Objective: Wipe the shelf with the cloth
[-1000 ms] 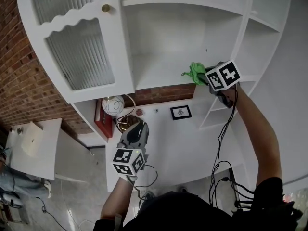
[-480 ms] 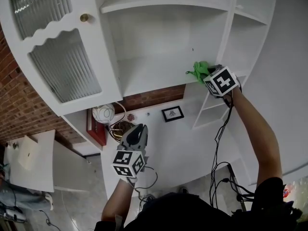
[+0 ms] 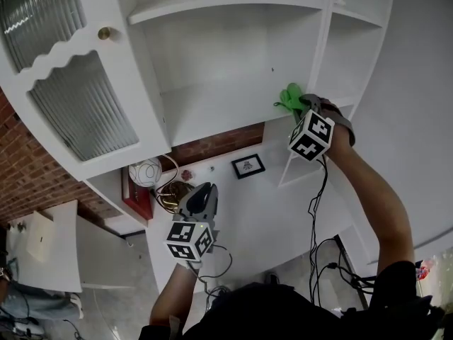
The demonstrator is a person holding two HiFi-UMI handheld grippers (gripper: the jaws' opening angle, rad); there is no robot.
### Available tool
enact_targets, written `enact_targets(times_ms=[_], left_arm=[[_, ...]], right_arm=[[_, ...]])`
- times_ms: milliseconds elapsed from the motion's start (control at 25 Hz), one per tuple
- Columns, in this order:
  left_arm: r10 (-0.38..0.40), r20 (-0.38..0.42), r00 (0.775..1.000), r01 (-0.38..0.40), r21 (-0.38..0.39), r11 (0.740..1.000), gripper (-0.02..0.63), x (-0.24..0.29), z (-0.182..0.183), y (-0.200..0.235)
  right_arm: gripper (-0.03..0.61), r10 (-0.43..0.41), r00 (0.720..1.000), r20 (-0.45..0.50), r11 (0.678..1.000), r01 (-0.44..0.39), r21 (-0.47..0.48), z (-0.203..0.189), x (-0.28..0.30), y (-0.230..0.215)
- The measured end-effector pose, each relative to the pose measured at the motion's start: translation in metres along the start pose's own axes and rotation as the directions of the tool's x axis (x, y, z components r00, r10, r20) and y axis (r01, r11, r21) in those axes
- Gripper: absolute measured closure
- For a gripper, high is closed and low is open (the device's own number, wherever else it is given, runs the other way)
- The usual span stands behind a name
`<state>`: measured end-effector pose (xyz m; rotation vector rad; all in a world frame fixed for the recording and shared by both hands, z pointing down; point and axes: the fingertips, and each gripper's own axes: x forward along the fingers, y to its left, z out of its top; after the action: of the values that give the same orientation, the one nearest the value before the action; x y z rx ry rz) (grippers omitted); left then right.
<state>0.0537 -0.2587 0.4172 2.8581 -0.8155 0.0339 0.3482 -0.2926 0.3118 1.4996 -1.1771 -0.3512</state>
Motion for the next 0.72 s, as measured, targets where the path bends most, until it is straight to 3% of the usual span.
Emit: enact_targets(times_ms=[120, 280, 360, 440, 560, 640, 720], left_arm=[[-0.008, -0.006, 1.000, 0.008, 0.003, 1.000, 0.568, 0.001, -0.001, -0.001], [-0.017, -0.011, 1.000, 0.017, 0.006, 1.000, 0.568, 0.001, -0.001, -0.003], [-0.019, -0.014, 1.000, 0.019, 0.004, 1.000, 0.568, 0.000, -0.002, -0.004], [-0.017, -0.016, 1.000, 0.017, -0.001, 1.000, 0.568, 0.000, -0.003, -0.004], [-0.011, -0.015, 1.000, 0.011, -0.010, 1.000, 0.568, -0.001, -0.003, -0.001], [-0.001, -0.011, 1.000, 0.001, -0.018, 1.000, 0.568, -0.004, -0.003, 0.003], [0.025, -0.012, 1.000, -0.025, -0.030, 0.999, 0.568, -0.013, -0.007, 0.009]], right_arm=[[0.492, -0.083, 0.997, 0.000, 0.994, 0.083, -0.072, 0.000, -0.008, -0.007], [0.492, -0.181, 0.983, 0.035, 0.978, 0.184, -0.098, 0.004, -0.024, -0.022], [0.492, -0.234, 0.969, 0.073, 0.967, 0.240, -0.088, 0.009, -0.036, -0.030], [0.492, -0.254, 0.958, 0.131, 0.966, 0.258, -0.019, 0.016, -0.052, -0.035], [0.491, -0.216, 0.939, 0.266, 0.966, 0.165, 0.199, 0.027, -0.078, -0.035], [0.491, -0.200, 0.906, 0.374, 0.934, 0.061, 0.351, 0.032, -0.097, -0.030], [0.489, -0.195, 0.863, 0.467, 0.881, -0.055, 0.470, 0.032, -0.112, -0.016]])
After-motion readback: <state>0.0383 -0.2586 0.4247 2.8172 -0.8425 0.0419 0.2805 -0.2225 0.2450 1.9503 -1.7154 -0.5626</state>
